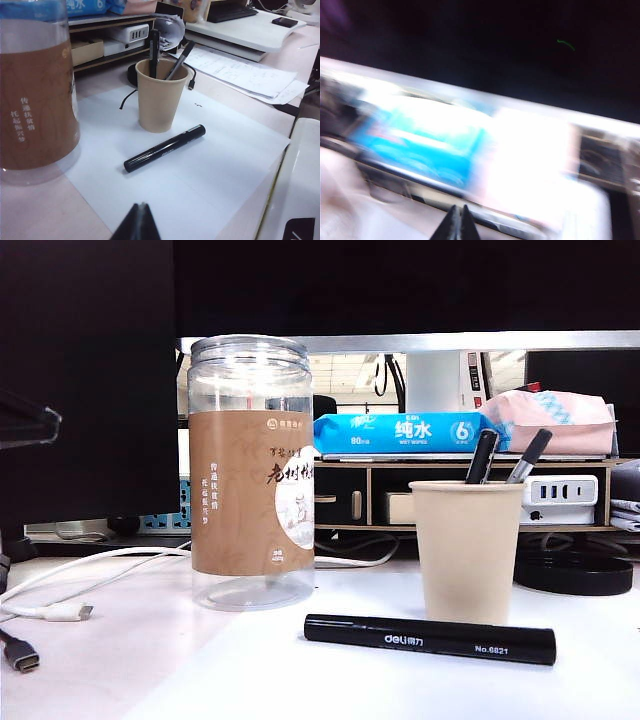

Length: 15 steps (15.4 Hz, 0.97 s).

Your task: Pick up the marker from the paper cup and put it on the table.

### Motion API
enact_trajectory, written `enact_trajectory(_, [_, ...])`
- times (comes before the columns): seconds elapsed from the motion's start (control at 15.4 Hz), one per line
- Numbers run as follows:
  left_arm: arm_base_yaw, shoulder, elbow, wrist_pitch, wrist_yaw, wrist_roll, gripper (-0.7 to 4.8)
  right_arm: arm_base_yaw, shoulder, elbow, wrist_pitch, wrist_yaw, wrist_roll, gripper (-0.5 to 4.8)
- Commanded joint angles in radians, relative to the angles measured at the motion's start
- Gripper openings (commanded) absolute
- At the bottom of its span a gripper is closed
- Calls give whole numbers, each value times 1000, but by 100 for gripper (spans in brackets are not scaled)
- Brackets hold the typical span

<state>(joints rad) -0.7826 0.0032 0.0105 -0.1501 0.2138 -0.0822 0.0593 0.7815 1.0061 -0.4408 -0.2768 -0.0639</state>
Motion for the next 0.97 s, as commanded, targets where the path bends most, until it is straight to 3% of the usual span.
enact_trajectory(0.06, [-1,0,-1,-10,9,3,-4,-29,-165,-172,161,137,53,76])
enact_trajectory(0.13, [-2,0,-1,-10,9,3,-4,-55,-205,-215,163,215,57,130])
enact_trajectory(0.65, [-1,0,-1,-10,8,3,-4,-102,-415,-458,148,233,98,112])
enact_trajectory(0.84, [-1,0,-1,-10,8,3,-4,-102,-586,-584,287,229,110,112])
enact_trajectory(0.97, [-1,0,-1,-10,8,3,-4,-102,-636,-615,333,202,29,112])
